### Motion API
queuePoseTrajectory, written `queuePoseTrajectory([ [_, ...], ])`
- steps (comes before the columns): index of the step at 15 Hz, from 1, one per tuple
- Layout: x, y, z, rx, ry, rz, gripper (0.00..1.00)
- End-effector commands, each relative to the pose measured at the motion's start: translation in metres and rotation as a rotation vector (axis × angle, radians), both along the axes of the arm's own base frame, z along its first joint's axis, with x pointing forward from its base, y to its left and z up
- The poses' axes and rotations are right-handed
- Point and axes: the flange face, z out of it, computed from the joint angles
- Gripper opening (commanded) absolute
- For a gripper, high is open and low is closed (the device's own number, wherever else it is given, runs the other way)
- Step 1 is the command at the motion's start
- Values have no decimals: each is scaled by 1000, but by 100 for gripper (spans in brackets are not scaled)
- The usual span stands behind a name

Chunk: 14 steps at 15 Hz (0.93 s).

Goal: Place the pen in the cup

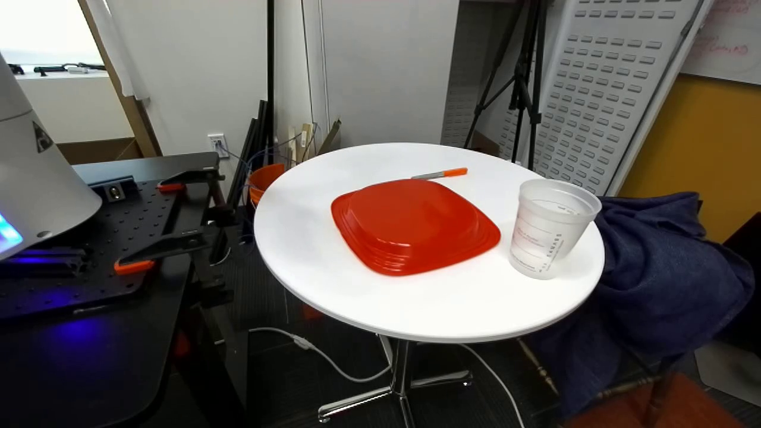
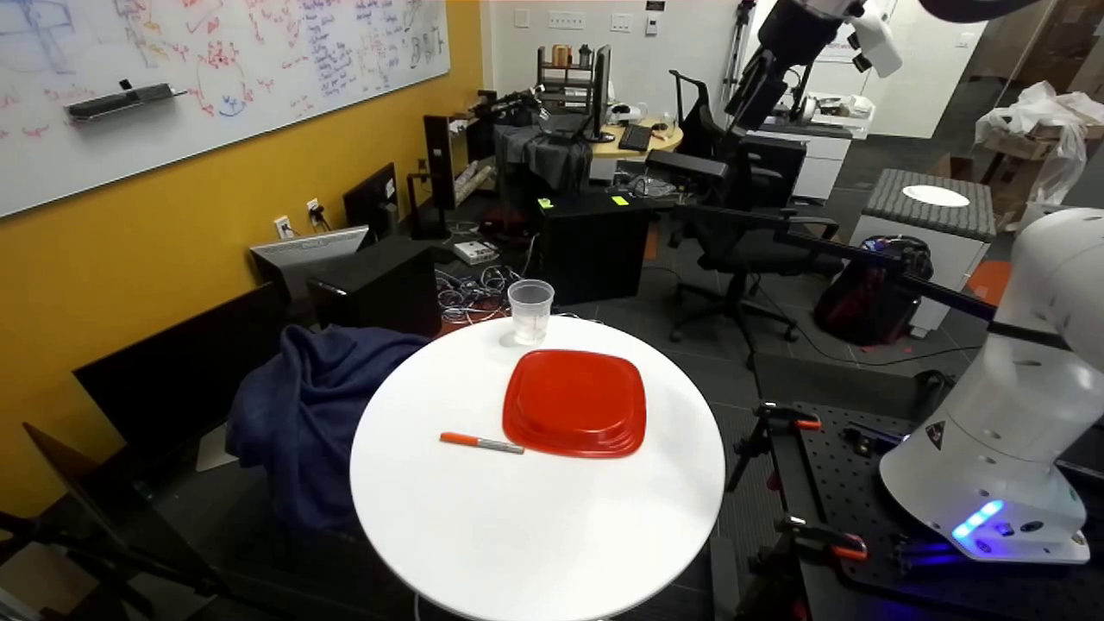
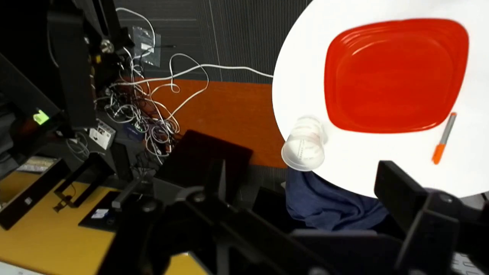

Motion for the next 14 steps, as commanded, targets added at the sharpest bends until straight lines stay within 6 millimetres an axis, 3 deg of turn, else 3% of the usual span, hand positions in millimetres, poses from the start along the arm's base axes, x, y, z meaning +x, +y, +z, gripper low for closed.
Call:
queuePoseTrajectory([
  [1, 42, 17, -10, -10, -67, 33, 100],
  [7, 111, 69, -40, 4, -187, 114, 100],
  [14, 170, 125, -87, 88, -200, 204, 100],
])
